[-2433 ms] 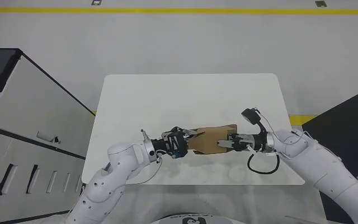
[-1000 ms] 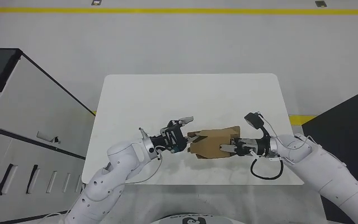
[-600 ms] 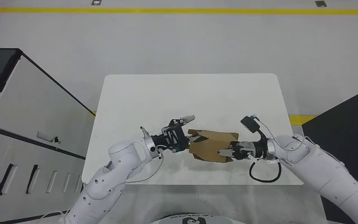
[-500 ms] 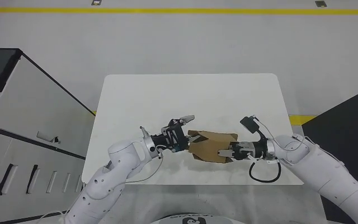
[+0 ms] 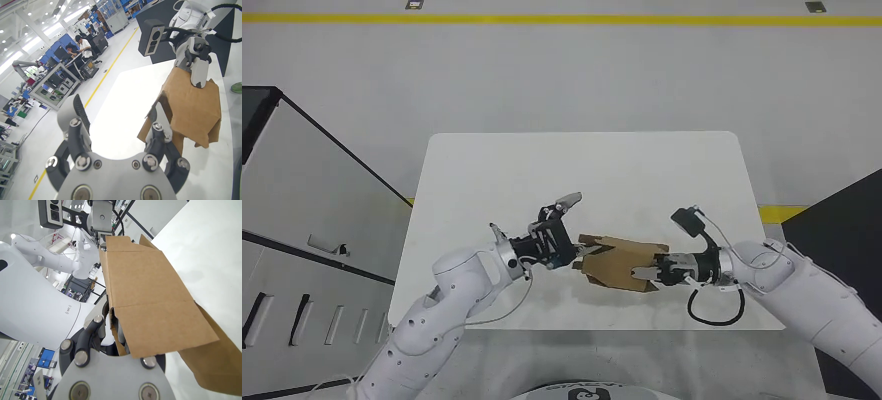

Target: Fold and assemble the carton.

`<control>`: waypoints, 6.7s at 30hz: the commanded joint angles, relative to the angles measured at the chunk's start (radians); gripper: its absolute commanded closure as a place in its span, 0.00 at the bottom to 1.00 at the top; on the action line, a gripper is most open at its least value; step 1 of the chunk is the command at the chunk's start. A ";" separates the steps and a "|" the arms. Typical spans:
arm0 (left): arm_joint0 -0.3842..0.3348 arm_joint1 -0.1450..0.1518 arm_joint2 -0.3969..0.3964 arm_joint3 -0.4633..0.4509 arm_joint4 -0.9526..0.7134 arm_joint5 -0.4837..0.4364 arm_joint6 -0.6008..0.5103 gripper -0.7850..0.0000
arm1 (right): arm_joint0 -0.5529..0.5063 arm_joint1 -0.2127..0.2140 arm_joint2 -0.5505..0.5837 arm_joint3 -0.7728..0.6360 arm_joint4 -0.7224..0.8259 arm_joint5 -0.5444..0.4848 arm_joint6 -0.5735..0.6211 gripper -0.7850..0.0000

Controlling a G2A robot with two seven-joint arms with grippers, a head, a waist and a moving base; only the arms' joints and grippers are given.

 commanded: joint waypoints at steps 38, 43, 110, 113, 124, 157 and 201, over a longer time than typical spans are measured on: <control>0.126 0.025 -0.180 -0.038 -0.144 0.083 0.081 0.00 | 0.050 -0.004 -0.100 -0.039 0.459 0.111 0.111 1.00; 0.136 0.026 -0.190 -0.042 -0.153 0.086 0.090 0.00 | 0.070 -0.010 -0.104 -0.034 0.514 0.171 0.172 1.00; 0.171 0.070 -0.404 -0.050 -0.169 -0.169 0.178 0.00 | 0.246 -0.228 0.067 0.227 0.678 0.720 0.702 1.00; 0.171 0.070 -0.404 -0.050 -0.169 -0.169 0.178 0.00 | 0.251 -0.228 0.088 0.213 0.659 0.746 0.690 1.00; 0.171 0.070 -0.404 -0.050 -0.169 -0.169 0.178 0.00 | 0.357 -0.260 0.047 0.260 0.611 0.836 0.728 1.00; 0.185 0.080 -0.452 -0.146 -0.320 -0.237 -0.009 1.00 | 0.377 -0.290 0.033 0.289 0.562 0.836 0.667 1.00; 0.058 0.075 -0.213 -0.145 -0.472 -0.248 -0.245 1.00 | 0.319 -0.338 0.134 0.279 0.510 0.816 0.679 1.00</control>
